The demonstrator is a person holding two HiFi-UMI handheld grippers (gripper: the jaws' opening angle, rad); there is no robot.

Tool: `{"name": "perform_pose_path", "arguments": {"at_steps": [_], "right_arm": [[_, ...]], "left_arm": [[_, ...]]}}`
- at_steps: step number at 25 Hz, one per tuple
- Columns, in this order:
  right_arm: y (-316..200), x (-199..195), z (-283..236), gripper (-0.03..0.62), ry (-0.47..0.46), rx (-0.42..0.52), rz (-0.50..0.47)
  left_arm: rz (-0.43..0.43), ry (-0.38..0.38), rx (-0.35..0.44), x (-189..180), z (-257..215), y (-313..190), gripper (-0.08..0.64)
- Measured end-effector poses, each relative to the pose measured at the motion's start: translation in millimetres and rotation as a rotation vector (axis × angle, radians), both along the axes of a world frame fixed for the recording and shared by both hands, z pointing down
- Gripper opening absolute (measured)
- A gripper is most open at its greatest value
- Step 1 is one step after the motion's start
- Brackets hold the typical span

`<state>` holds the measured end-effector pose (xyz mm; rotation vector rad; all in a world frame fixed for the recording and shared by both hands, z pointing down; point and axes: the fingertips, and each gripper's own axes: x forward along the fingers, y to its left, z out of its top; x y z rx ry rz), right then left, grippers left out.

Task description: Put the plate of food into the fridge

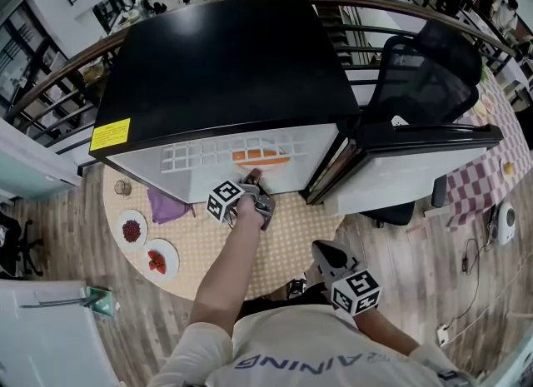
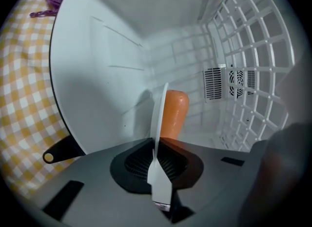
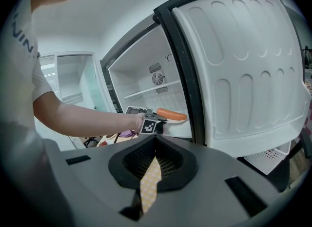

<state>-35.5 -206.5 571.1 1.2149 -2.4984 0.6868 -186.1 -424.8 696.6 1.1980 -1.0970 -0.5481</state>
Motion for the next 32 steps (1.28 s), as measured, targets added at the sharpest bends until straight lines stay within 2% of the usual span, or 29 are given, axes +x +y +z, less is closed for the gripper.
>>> {"name": "perform_pose_path", "arguments": {"at_steps": [5,9,20,24,26,28,32], "right_arm": [[-2,4,-1,0.020,-0.003,0.008,0.013],[-1,5,0,0.020,-0.001,0.007,0.005],[7,-3,5,0.020,-0.011,-0.007,-0.047],[7,-4,5,0.020,-0.015,-0.010,-0.055],[7,-4,6,0.020,-0.017,-0.011,-0.057],[8,-3,6,0.020,-0.016,-0.013,-0.059],[9,-3,5,0.020,-0.014,-0.011,-0.063]], "left_arm": [[-0.010,-0.007,-0.046,3,5,-3,0.032],[0.076,-0.103,-0.092,2,9,-3,0.037],[0.363,-0.399,-0.009,8,3,-1,0.097],[0.447,-0.430,0.019,11,2,3,0.107],[0.485,-0.418,0.046,17,0,4,0.167],[0.527,-0.430,0.069,23,-2,6,0.193],[0.664,-0.581,0.103,32,-1,17,0.195]]}}
